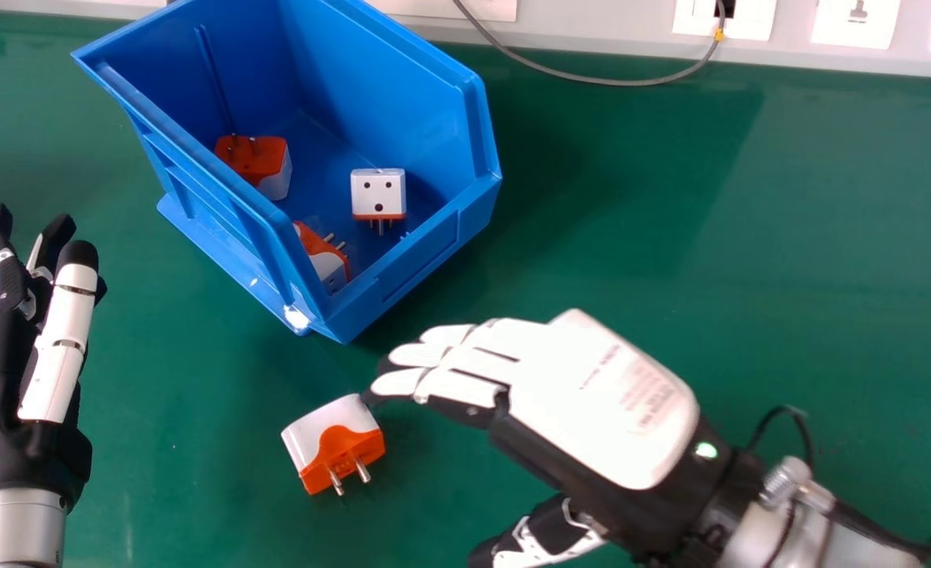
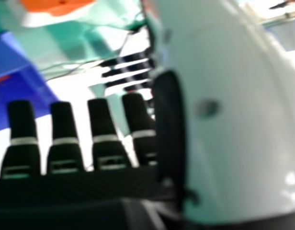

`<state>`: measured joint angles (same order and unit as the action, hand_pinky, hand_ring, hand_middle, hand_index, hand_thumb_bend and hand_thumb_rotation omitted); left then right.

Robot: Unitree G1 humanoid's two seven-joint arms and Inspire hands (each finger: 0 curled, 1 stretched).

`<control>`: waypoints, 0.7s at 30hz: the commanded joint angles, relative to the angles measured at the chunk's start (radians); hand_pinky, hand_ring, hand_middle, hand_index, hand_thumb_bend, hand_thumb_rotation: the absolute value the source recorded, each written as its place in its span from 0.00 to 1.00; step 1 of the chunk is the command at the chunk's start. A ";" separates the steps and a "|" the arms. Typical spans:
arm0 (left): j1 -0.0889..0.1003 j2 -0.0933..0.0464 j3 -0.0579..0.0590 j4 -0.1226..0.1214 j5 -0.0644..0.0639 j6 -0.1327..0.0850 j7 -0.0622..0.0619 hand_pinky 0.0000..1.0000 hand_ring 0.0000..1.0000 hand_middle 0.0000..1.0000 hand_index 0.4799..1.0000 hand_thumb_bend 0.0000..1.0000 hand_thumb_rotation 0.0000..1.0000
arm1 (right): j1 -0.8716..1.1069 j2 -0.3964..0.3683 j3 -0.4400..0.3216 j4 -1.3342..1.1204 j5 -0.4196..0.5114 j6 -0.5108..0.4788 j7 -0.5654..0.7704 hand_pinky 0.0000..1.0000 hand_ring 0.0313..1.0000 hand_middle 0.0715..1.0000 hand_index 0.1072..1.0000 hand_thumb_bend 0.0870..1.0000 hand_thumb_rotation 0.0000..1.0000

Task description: Pick all objects and put in blue box

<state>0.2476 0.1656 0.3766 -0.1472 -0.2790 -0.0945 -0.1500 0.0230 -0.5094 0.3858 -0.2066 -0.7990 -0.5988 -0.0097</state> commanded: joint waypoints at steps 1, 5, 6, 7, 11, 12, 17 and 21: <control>-0.009 0.005 0.005 -0.014 -0.006 -0.018 -0.005 0.94 0.97 0.97 0.94 0.30 0.63 | -0.068 0.023 0.022 0.029 0.007 -0.030 0.015 0.68 0.78 0.78 0.73 0.56 0.02; -0.013 0.005 0.005 -0.006 -0.008 -0.022 -0.008 0.94 0.97 0.97 0.94 0.30 0.63 | -0.152 0.055 0.060 0.091 -0.011 -0.059 0.021 0.68 0.77 0.76 0.72 0.52 0.01; -0.013 0.005 0.005 -0.006 -0.008 -0.022 -0.008 0.94 0.97 0.97 0.94 0.30 0.63 | -0.169 0.063 0.070 0.104 -0.020 -0.064 0.022 0.67 0.76 0.76 0.71 0.48 0.01; -0.013 0.005 0.005 -0.007 -0.007 -0.022 -0.008 0.94 0.97 0.97 0.94 0.30 0.62 | -0.185 0.068 0.081 0.114 -0.028 -0.069 0.026 0.67 0.76 0.76 0.71 0.45 0.01; -0.016 0.009 0.005 -0.008 -0.004 -0.015 -0.006 0.94 0.97 0.97 0.94 0.29 0.62 | -0.252 0.089 0.126 0.159 -0.050 -0.093 0.050 0.66 0.76 0.75 0.70 0.38 0.00; -0.018 0.010 0.006 -0.007 -0.004 -0.014 -0.006 0.94 0.97 0.97 0.94 0.29 0.62 | -0.267 0.096 0.137 0.167 -0.052 -0.095 0.057 0.66 0.76 0.75 0.70 0.35 0.00; -0.025 0.014 0.009 0.005 -0.011 -0.016 -0.012 0.94 0.97 0.97 0.94 0.30 0.62 | -0.348 0.136 0.183 0.218 -0.082 -0.105 0.078 0.66 0.75 0.75 0.70 0.26 0.00; -0.027 0.013 0.010 0.008 -0.013 -0.018 -0.014 0.94 0.97 0.97 0.94 0.29 0.62 | -0.409 0.152 0.207 0.261 -0.093 -0.103 0.103 0.66 0.76 0.76 0.71 0.24 0.00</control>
<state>0.2283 0.1696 0.3787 -0.1322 -0.2861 -0.0974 -0.1602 -0.3503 -0.3660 0.5883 0.0502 -0.8959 -0.6915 0.0884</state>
